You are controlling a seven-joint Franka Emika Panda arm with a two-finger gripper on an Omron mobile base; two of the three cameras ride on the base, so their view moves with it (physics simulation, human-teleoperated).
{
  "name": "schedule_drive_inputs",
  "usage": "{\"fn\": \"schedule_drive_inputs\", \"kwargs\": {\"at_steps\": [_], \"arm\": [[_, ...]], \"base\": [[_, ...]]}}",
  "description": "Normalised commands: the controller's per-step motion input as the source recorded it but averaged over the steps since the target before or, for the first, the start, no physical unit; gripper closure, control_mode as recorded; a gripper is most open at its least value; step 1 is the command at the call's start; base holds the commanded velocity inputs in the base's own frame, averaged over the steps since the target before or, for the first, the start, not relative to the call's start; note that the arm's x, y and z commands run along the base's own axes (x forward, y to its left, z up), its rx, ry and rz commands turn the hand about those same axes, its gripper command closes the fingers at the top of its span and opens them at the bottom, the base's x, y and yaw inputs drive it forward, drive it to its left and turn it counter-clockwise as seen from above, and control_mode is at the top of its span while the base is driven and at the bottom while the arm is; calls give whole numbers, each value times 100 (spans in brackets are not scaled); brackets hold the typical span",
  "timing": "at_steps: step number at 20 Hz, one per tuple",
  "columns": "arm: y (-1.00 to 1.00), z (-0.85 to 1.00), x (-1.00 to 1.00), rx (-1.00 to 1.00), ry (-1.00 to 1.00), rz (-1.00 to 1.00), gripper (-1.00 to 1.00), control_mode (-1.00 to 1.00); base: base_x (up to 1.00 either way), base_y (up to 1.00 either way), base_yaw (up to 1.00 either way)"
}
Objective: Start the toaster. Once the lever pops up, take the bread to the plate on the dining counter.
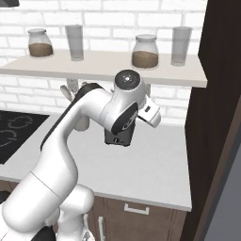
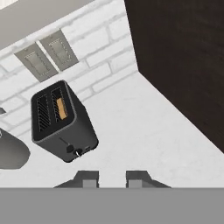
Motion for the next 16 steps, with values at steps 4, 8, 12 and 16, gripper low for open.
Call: {"fn": "schedule_drive_inputs", "kwargs": {"at_steps": [4,8,12,16], "arm": [[0,0,0,0,0,0,-100,-100],[0,0,0,0,0,0,-100,-100],[0,0,0,0,0,0,-100,-100],[0,0,0,0,0,0,-100,-100]], "base": [[0,0,0],[0,0,0],[0,0,0],[0,0,0]]}}
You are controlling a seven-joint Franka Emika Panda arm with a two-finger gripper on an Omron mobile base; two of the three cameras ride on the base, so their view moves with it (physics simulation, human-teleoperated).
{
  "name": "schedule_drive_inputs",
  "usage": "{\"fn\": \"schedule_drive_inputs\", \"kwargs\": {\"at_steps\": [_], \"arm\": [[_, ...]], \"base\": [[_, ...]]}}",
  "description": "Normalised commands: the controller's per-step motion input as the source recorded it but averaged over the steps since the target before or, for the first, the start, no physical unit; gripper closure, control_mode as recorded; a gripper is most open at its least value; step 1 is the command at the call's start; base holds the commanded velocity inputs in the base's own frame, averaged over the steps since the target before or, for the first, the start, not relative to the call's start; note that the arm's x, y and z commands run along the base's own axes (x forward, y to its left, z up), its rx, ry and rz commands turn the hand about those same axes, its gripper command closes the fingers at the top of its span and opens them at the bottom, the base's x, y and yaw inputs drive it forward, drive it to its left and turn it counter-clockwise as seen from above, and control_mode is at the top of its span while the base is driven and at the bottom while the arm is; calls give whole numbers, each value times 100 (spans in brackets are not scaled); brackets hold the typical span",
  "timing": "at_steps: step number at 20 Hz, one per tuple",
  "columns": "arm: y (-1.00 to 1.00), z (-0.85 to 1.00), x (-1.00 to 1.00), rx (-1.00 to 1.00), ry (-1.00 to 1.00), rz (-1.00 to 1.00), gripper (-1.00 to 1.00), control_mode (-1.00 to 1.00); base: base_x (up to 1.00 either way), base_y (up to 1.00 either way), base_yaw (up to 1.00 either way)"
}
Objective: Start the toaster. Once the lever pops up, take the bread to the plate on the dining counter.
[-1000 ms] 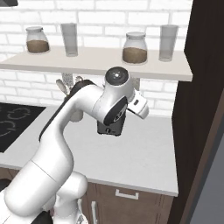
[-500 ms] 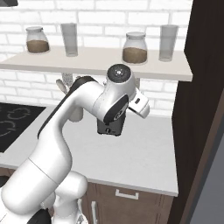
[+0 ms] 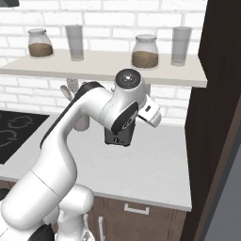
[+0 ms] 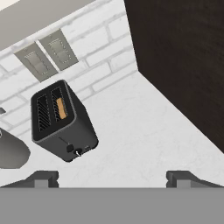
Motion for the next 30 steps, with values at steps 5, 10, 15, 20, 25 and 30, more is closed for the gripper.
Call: {"fn": "schedule_drive_inputs", "kwargs": {"at_steps": [5,10,15,20,25,30], "arm": [[0,0,0,0,0,0,-100,-100],[0,0,0,0,0,0,-100,-100],[0,0,0,0,0,0,-100,-100],[0,0,0,0,0,0,-100,-100],[0,0,0,0,0,0,-100,-100],[0,0,0,0,0,0,-100,-100]], "base": [[0,0,0],[0,0,0],[0,0,0],[0,0,0],[0,0,0],[0,0,0]]}}
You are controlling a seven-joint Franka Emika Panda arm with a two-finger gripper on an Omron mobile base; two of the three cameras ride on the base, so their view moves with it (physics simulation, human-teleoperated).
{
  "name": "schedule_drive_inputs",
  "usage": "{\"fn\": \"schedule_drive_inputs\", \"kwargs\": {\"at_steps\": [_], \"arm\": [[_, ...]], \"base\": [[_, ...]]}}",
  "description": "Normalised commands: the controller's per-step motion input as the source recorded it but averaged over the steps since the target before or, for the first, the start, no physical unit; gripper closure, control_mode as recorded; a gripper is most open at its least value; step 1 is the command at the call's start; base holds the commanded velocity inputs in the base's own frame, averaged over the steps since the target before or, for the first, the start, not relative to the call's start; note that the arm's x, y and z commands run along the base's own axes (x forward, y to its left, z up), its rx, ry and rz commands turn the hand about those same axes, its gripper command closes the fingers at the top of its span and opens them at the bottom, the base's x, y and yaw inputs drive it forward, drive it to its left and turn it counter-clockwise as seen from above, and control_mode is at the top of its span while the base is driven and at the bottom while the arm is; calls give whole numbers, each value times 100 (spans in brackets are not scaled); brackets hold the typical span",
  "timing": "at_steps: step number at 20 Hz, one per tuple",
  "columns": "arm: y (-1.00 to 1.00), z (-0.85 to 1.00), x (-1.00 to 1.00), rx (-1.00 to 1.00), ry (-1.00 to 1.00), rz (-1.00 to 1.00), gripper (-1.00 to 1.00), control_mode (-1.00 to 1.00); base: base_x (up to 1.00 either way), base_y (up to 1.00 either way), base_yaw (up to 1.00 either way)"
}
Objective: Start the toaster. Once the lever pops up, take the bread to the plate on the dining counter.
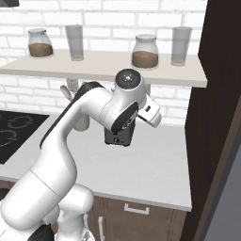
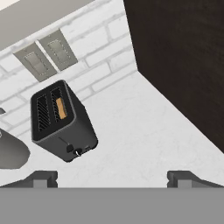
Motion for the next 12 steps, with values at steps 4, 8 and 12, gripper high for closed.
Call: {"fn": "schedule_drive_inputs", "kwargs": {"at_steps": [4,8,12], "arm": [[0,0,0,0,0,0,-100,-100],[0,0,0,0,0,0,-100,-100],[0,0,0,0,0,0,-100,-100]], "base": [[0,0,0],[0,0,0],[0,0,0]]}}
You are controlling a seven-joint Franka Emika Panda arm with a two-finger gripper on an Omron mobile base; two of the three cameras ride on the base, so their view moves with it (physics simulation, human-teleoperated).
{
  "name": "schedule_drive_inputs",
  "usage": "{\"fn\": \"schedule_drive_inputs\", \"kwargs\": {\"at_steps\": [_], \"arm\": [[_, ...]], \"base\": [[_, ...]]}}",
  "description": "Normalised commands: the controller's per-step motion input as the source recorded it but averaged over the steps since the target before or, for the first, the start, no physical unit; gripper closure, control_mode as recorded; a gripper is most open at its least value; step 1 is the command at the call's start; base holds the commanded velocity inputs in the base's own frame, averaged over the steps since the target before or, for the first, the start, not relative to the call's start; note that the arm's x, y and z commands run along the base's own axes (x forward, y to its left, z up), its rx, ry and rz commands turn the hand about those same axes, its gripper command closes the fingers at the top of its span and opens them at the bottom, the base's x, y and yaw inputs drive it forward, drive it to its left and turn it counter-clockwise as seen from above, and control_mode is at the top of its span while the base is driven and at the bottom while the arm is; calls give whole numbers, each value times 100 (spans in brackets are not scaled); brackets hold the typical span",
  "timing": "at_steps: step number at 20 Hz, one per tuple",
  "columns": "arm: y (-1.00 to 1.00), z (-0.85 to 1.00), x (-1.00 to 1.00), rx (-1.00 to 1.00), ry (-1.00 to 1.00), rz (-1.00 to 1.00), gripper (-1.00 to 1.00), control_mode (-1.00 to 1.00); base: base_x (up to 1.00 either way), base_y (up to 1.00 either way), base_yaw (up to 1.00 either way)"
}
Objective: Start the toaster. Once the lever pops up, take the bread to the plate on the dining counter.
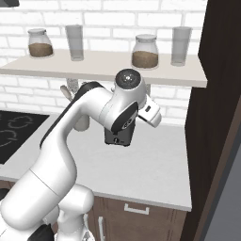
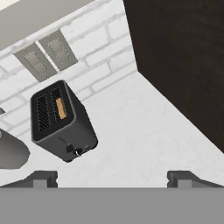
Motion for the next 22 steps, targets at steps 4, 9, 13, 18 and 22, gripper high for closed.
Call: {"fn": "schedule_drive_inputs", "kwargs": {"at_steps": [4,9,13,18,22], "arm": [[0,0,0,0,0,0,-100,-100],[0,0,0,0,0,0,-100,-100],[0,0,0,0,0,0,-100,-100],[0,0,0,0,0,0,-100,-100],[0,0,0,0,0,0,-100,-100]], "base": [[0,0,0],[0,0,0],[0,0,0],[0,0,0],[0,0,0]]}}
